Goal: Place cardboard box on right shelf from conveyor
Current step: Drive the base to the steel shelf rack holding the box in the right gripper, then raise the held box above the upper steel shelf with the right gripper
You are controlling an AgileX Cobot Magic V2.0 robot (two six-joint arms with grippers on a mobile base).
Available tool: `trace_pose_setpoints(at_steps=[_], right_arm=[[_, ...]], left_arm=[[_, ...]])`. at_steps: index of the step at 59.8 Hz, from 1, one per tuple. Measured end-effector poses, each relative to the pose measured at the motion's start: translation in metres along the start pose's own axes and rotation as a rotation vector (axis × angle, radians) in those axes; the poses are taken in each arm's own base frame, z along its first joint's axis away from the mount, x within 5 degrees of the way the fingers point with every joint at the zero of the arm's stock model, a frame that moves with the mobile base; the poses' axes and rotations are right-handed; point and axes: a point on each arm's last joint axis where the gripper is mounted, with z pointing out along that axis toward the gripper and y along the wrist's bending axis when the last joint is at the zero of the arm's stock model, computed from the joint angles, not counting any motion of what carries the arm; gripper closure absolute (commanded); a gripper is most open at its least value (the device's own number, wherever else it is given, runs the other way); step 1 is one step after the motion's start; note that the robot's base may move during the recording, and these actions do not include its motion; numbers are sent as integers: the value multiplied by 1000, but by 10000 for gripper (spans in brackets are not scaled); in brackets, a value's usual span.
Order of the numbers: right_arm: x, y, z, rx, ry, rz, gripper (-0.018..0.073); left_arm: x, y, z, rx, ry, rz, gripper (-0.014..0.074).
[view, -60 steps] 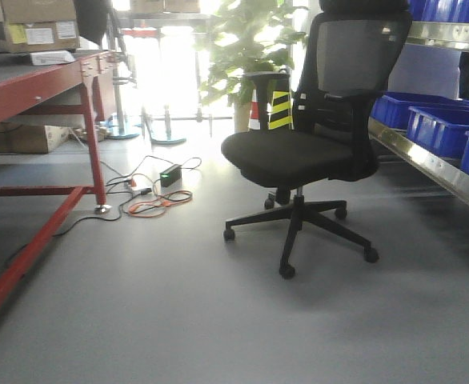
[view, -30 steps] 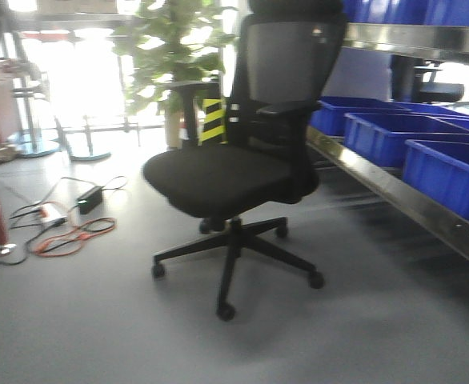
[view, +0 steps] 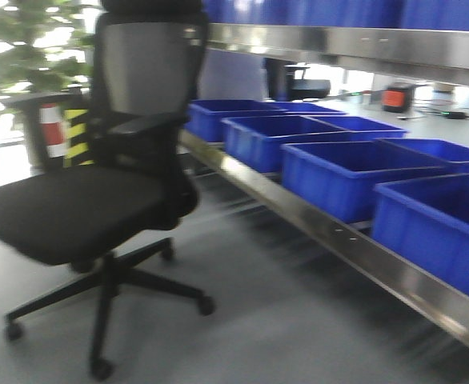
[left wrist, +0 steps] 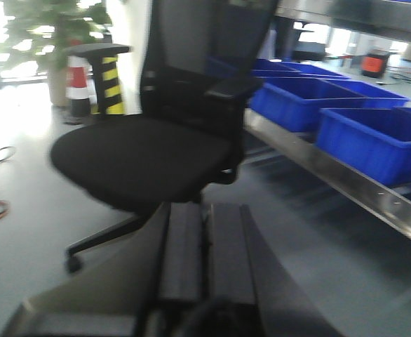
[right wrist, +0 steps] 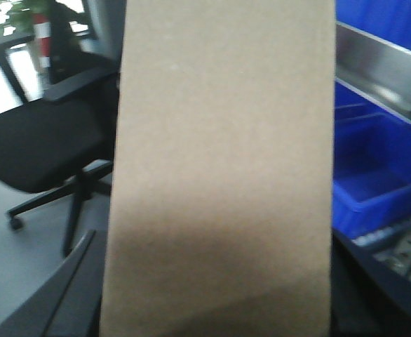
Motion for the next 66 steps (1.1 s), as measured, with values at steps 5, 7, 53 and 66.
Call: trace_pose_setpoints(at_steps=[5, 7, 53, 66], right_arm=[[0, 0, 0, 0, 0, 0, 274], [0, 0, 0, 0, 0, 0, 274], [0, 0, 0, 0, 0, 0, 274], [0, 0, 0, 0, 0, 0, 274]], left_arm=[[0, 0, 0, 0, 0, 0, 713], [0, 0, 0, 0, 0, 0, 713], [0, 0, 0, 0, 0, 0, 713], [0, 0, 0, 0, 0, 0, 712]])
